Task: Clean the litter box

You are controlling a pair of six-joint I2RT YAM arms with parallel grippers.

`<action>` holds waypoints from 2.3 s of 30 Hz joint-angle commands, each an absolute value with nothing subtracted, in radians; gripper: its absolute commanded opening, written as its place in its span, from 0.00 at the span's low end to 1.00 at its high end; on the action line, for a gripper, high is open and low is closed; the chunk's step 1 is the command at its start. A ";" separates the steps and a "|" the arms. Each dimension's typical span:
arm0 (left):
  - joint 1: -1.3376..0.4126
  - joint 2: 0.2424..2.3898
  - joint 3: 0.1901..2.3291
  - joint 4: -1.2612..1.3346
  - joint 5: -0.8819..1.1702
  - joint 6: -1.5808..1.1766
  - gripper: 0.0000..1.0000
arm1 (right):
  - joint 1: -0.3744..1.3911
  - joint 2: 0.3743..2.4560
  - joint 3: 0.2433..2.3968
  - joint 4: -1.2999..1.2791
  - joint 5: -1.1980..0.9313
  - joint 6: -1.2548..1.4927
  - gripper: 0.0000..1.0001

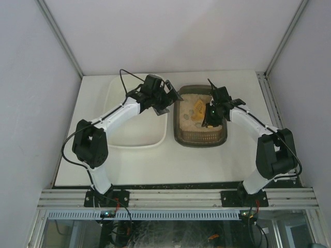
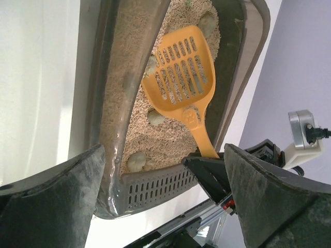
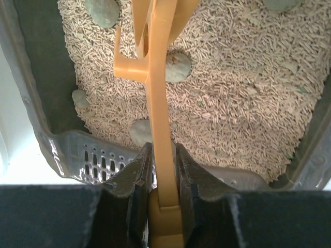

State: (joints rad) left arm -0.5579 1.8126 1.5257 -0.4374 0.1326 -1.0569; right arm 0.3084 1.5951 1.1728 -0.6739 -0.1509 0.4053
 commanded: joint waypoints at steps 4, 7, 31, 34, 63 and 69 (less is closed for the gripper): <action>-0.557 1.804 1.575 -0.435 0.111 -1.000 1.00 | 0.311 1.655 1.180 -0.539 -0.228 0.428 0.00; -0.557 1.794 1.575 -0.440 0.096 -0.969 1.00 | 0.307 1.637 1.135 -0.443 -0.297 0.440 0.00; -0.300 1.601 1.742 -0.775 -0.075 -0.185 0.93 | -0.008 1.257 0.545 0.237 -0.879 0.757 0.00; -0.297 1.571 1.728 -0.848 -0.135 -0.102 0.91 | 0.002 1.235 0.509 0.315 -0.911 0.809 0.00; -0.232 1.356 1.501 -0.923 0.058 0.008 0.90 | 0.038 1.105 0.381 0.353 -0.762 0.933 0.00; -0.232 1.364 1.501 -0.932 0.086 0.020 0.91 | 0.108 1.105 0.434 0.250 -0.678 0.899 0.00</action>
